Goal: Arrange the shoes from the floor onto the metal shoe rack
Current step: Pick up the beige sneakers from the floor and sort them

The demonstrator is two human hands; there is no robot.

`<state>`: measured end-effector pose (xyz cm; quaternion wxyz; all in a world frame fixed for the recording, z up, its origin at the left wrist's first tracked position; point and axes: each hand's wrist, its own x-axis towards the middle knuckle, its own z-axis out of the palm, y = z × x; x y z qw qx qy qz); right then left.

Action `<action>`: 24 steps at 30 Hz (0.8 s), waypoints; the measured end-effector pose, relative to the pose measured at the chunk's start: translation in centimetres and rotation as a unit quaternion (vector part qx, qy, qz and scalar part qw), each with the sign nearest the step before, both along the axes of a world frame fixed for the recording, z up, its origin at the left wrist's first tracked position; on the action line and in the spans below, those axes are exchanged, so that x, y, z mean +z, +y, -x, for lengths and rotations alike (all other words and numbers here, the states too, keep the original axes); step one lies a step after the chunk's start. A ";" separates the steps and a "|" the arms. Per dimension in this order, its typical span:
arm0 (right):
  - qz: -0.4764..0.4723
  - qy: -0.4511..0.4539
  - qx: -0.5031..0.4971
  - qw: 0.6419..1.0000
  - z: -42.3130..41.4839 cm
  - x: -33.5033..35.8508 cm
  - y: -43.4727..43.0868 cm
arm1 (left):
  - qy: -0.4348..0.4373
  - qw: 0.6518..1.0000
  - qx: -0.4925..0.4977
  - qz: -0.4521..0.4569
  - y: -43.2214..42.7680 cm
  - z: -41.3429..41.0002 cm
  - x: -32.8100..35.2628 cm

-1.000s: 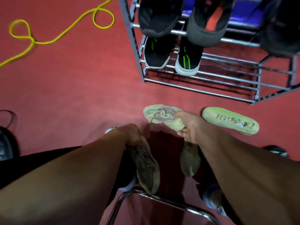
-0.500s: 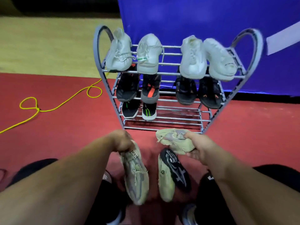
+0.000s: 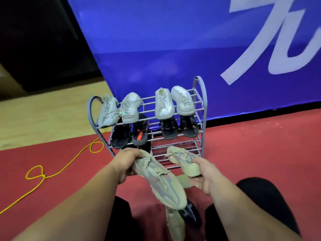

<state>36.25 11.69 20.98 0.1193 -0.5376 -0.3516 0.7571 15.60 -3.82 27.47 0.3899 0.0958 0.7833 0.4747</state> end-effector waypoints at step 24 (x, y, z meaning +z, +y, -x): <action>0.076 -0.052 -0.084 0.992 6.2 -7.6 0.3 | -0.244 0.964 0.051 0.090 8.0 -2.4 -11.4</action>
